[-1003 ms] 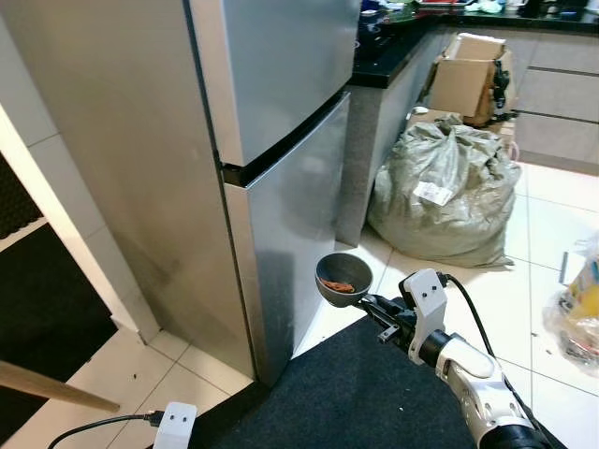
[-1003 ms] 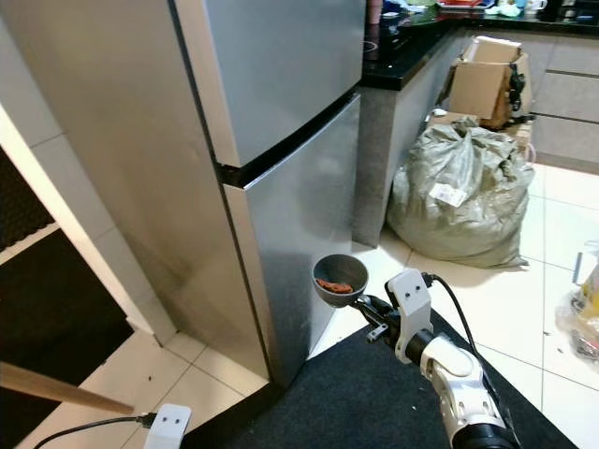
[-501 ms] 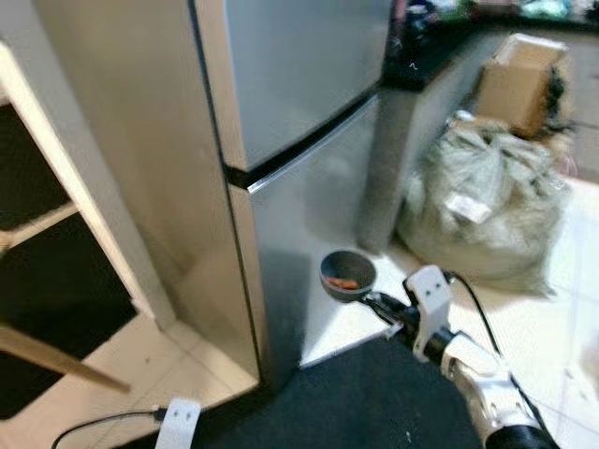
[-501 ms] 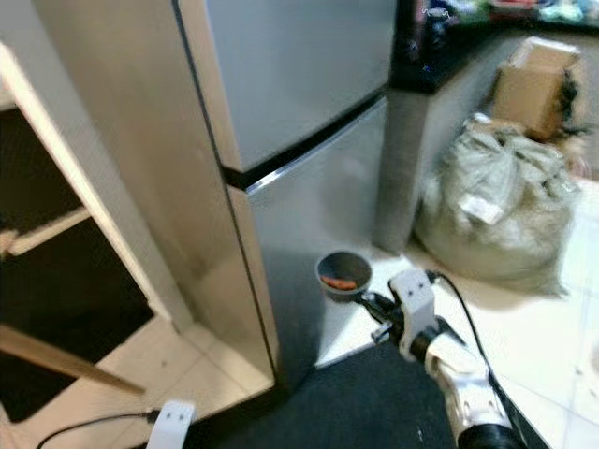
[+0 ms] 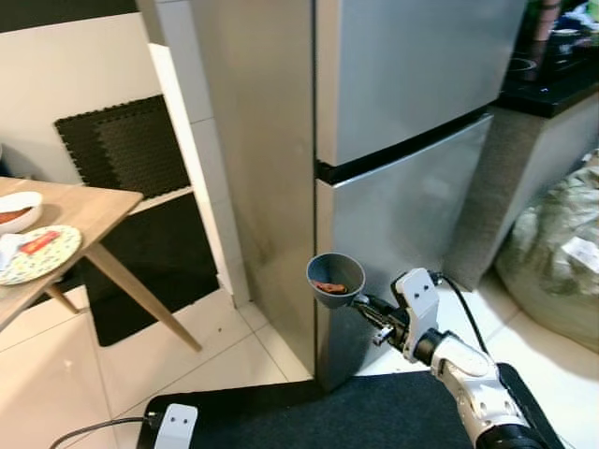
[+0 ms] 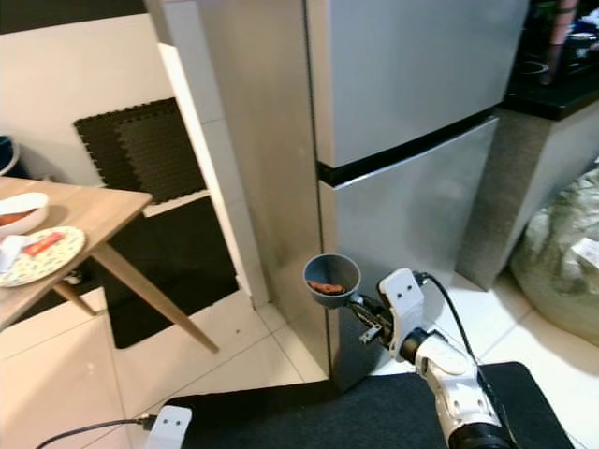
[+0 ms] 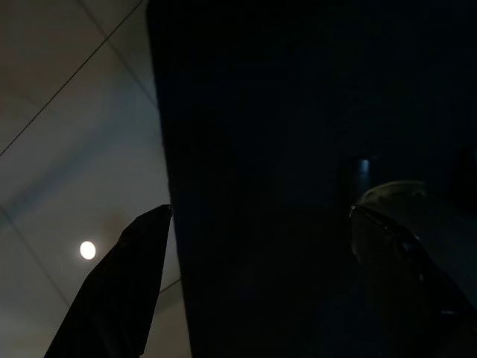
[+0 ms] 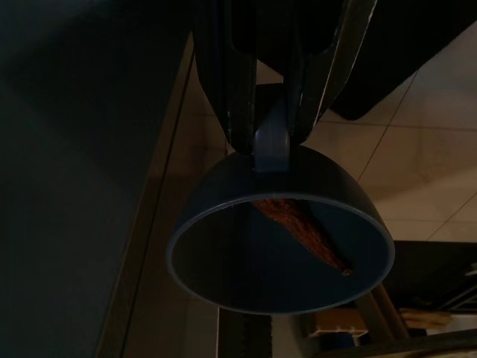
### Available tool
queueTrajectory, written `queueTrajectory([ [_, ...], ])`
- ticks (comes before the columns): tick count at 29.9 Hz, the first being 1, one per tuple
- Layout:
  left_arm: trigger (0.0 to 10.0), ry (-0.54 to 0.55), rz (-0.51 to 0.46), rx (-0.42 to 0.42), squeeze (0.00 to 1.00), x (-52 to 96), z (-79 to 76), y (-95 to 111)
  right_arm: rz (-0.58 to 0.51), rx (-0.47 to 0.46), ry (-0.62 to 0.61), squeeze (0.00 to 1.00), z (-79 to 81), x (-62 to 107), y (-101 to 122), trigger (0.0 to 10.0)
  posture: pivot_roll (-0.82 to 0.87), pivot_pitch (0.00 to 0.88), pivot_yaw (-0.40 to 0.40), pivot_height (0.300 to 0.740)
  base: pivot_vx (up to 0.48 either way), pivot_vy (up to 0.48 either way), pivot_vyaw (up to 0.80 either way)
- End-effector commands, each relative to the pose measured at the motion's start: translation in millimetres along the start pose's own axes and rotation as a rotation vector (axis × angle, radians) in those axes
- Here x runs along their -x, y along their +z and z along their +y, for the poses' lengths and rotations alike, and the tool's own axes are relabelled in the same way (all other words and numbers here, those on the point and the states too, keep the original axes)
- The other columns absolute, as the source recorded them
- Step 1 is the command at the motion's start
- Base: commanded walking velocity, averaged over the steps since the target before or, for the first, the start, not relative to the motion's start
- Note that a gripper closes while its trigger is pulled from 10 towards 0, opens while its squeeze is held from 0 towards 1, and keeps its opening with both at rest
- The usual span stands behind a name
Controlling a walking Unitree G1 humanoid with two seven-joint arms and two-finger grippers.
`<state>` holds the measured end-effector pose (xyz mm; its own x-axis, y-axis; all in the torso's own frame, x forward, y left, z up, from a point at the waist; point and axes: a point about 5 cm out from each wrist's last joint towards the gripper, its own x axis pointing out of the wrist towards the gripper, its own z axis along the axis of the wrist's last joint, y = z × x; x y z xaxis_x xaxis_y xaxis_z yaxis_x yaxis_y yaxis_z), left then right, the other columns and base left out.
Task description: Restocking fridge
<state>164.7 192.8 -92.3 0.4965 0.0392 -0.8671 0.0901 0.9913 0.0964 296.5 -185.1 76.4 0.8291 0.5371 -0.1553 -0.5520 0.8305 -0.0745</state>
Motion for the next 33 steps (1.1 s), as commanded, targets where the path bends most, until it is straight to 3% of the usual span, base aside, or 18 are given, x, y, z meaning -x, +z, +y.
queueTrajectory([
  [1, 10.0, -0.009, -0.003, -0.001, 0.0, -0.1, -0.4, 1, -0.001, 0.015, -0.02, 0.0, -2.5, -1.2, 1, 10.0, -0.2, 0.0, 0.062, 0.74, 0.0, -0.469, 0.0],
  [5, 10.0, 0.002, -0.012, 0.008, 0.0, -0.2, 0.0, 3, 0.003, 0.016, -0.017, 0.0, -1.4, -1.6, 0, 10.0, -0.2, 0.0, 0.06, 0.74, 0.0, -0.466, 0.0],
  [15, 10.0, 0.009, -0.098, 0.098, 0.0, -1.4, 3.8, 23, 0.006, 0.02, -0.025, 0.0, -2.4, 0.2, 0, 10.0, -0.21, 0.0, 0.059, 0.74, 0.0, 0.0, 0.0],
  [17, 10.0, 0.007, -0.129, 0.128, 0.0, -1.7, 5.4, 31, 0.006, 0.022, -0.028, 0.0, -3.1, 0.5, 0, 10.0, -0.21, 0.0, 0.057, 0.74, 0.0, 0.0, 0.0],
  [19, 10.0, -0.031, -0.203, 0.197, 0.0, -1.6, 7.3, 52, 0.005, 0.027, -0.036, 0.0, -5.1, 0.7, 1, 10.0, -0.21, 0.0, 0.056, 0.74, 0.0, 0.0, 0.0],
  [24, 10.0, -0.044, -0.268, 0.211, 0.0, -0.3, 12.5, 69, 0.01, 0.028, -0.051, 0.0, -6.7, -0.4, 1, 10.0, -0.2, 0.0, 0.057, 0.74, 0.0, 0.0, 0.0],
  [28, 10.0, -0.088, -0.277, 0.198, 0.0, -0.2, 8.7, 71, 0.015, 0.028, -0.058, 0.0, -6.2, -1.0, 0, 10.0, -0.21, 0.0, 0.06, 0.74, 0.0, 0.0, 0.0],
  [33, 10.0, -0.132, -0.288, 0.198, 0.0, -0.3, 0.4, 72, 0.013, 0.025, -0.062, 0.0, -5.5, -0.3, 0, 10.0, -0.21, 0.0, 0.063, 0.74, 0.0, -0.455, 0.0],
])
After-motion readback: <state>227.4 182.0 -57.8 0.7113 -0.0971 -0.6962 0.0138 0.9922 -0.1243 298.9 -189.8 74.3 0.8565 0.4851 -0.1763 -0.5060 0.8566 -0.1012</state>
